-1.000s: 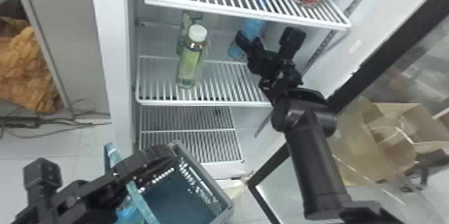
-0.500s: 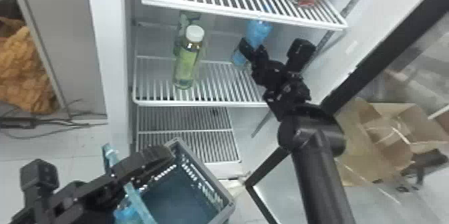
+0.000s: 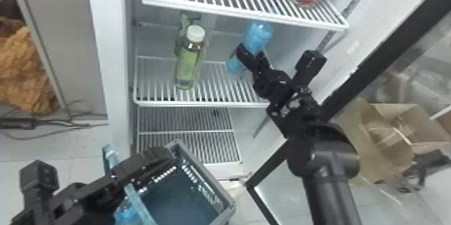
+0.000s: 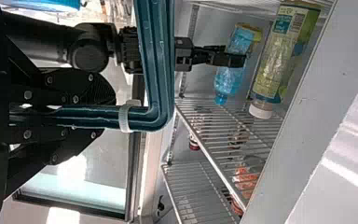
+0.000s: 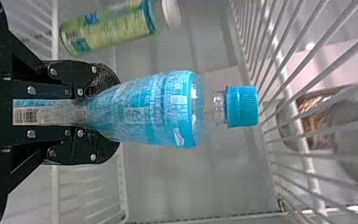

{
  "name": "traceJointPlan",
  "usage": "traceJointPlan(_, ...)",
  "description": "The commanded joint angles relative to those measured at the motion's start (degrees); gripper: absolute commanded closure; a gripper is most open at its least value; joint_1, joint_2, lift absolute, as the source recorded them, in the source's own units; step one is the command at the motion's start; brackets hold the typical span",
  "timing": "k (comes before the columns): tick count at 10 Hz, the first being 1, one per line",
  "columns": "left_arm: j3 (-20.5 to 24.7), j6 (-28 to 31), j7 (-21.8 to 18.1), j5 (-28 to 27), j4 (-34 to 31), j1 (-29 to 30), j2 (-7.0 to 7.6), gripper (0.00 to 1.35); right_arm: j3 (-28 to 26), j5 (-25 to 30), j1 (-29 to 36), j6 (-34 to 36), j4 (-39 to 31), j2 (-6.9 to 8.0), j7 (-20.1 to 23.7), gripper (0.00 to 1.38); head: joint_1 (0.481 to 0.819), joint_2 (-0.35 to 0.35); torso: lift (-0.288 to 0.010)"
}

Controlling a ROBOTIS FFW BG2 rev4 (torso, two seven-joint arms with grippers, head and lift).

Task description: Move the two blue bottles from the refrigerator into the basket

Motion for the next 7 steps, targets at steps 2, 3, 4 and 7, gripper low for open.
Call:
traceJointPlan(2, 0.09, 0.00, -0.03, 0.12, 0.00, 0.01, -0.08, 1.16, -0.06, -2.88, 5.69, 3.55, -7.83, -0.48, 0.62, 1.28, 0.695, -0.338, -0.216)
traceJointPlan(3, 0.09, 0.00, -0.03, 0.12, 0.00, 0.01, -0.08, 1.16, -0.28, -3.79, 7.94, 4.81, -11.06, -0.48, 0.89, 1.28, 0.695, -0.335, -0.216)
traceJointPlan(4, 0.09, 0.00, -0.03, 0.12, 0.00, 0.01, -0.08, 1.16, -0.28, -5.05, 9.90, 5.80, -13.17, -0.48, 1.50, 1.28, 0.695, -0.330, -0.216)
traceJointPlan(7, 0.09, 0.00, -0.03, 0.12, 0.00, 0.01, -0.08, 1.16, -1.08, -6.99, 15.95, 8.33, -20.77, -0.48, 2.82, 1.28, 0.695, -0.315, -0.216)
